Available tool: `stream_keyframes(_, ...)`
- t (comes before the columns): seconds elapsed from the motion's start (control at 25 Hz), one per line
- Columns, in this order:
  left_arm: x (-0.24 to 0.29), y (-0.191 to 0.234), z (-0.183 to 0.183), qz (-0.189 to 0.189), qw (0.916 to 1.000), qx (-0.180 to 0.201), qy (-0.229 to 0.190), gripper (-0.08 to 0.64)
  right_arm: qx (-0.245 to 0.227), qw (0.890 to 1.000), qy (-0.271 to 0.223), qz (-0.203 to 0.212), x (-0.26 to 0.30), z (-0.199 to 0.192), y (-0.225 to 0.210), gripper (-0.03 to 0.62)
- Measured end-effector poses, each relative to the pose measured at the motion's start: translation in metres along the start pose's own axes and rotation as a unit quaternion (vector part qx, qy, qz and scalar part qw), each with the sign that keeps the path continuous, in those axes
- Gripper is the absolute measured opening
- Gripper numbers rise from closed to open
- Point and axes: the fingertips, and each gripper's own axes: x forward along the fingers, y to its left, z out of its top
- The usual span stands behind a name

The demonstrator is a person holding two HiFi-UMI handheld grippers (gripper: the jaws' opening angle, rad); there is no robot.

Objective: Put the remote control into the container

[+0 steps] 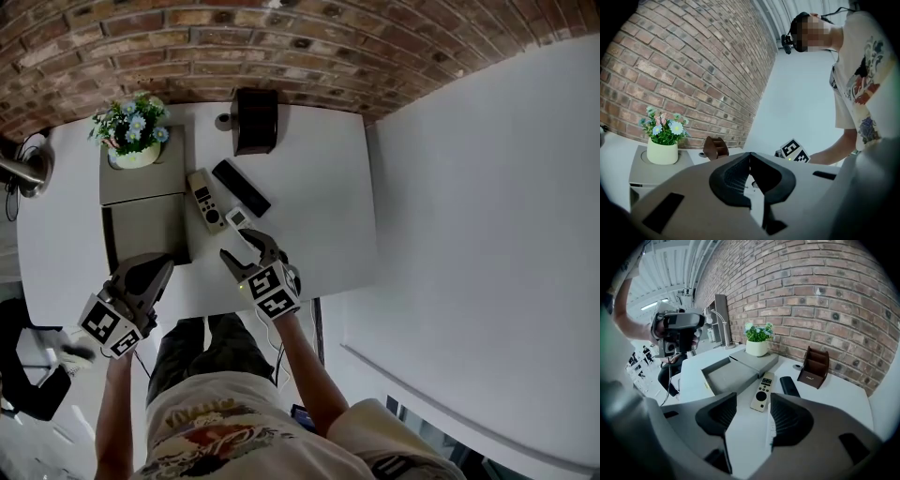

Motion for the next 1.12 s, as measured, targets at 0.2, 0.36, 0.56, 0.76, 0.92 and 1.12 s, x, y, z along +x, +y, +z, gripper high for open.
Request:
stream_keyframes(0.2, 0.005, 0.001, -0.009, 0.013, 0.9999, -0.006, 0.006, 0.006, 0.012, 1.0, 0.014, -0.009, 0.01, -0.019, -0.018, 0.221)
stream_keyframes(0.36, 0.01, 0.002, -0.012, 0.022, 0.9997, -0.008, 0.007, 0.006, 0.011, 1.0, 0.025, -0.007, 0.018, -0.034, -0.029, 0.226)
stream_keyframes(0.56, 0.017, 0.001, -0.017, 0.028, 0.9994, -0.014, 0.014, 0.006, 0.014, 0.998, 0.056, -0.005, 0.03, -0.057, -0.039, 0.235)
stream_keyframes(0.76, 0.02, 0.002, -0.017, 0.038, 0.9989, -0.02, 0.017, 0.006, 0.016, 0.996, 0.087, -0.002, 0.041, -0.078, -0.047, 0.258)
stream_keyframes(0.92, 0.021, 0.002, -0.014, 0.046, 0.9986, -0.018, 0.018, 0.006, 0.022, 0.995, 0.098, 0.003, 0.047, -0.088, -0.05, 0.264)
stream_keyframes(1.12, 0.025, 0.0, -0.006, 0.056, 0.9981, -0.019, 0.017, 0.006, 0.025, 0.993, 0.113, 0.016, 0.053, -0.099, -0.054, 0.275)
